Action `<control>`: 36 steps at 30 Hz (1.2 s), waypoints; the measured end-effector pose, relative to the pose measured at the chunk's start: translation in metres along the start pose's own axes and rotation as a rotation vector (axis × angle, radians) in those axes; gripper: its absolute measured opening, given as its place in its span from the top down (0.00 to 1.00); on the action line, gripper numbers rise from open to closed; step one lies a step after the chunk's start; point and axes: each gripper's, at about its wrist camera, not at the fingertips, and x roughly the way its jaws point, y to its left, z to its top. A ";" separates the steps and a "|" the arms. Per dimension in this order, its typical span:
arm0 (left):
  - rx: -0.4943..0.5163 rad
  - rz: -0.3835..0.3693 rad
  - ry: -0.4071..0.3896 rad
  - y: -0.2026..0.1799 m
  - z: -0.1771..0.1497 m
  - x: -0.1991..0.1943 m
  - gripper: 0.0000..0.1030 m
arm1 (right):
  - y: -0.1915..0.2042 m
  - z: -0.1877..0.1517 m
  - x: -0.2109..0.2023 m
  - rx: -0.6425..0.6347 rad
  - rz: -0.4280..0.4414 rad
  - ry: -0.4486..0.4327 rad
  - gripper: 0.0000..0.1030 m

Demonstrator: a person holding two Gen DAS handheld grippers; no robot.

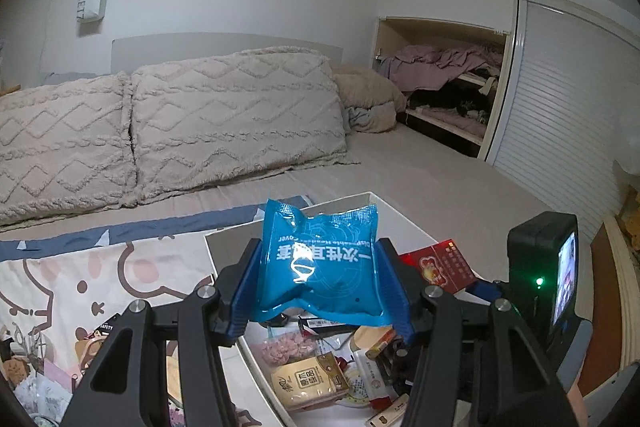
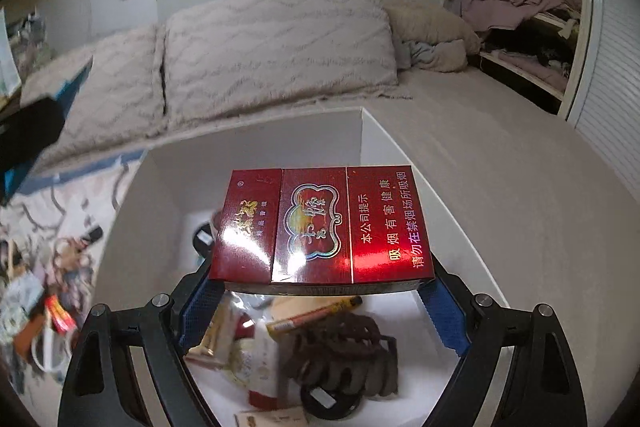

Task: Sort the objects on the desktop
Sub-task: 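Release the red box into the shoebox with the right tool while the left tool releases the blue packet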

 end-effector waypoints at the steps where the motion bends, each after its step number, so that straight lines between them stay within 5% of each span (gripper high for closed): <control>1: 0.002 -0.002 0.004 -0.001 -0.001 0.002 0.46 | -0.002 -0.001 0.000 0.012 0.012 0.004 0.13; 12: 0.010 -0.001 0.066 -0.008 -0.012 0.019 0.46 | -0.005 -0.007 0.003 -0.007 0.035 0.058 0.12; 15: 0.005 0.000 0.088 -0.009 -0.014 0.024 0.46 | -0.007 -0.007 0.000 -0.008 0.038 0.051 0.02; 20: -0.011 -0.011 0.125 -0.010 -0.013 0.033 0.46 | -0.012 -0.010 -0.005 -0.029 0.022 0.056 0.01; 36: -0.026 -0.028 0.352 -0.024 -0.038 0.073 0.46 | -0.012 -0.021 -0.013 -0.114 0.031 0.107 0.01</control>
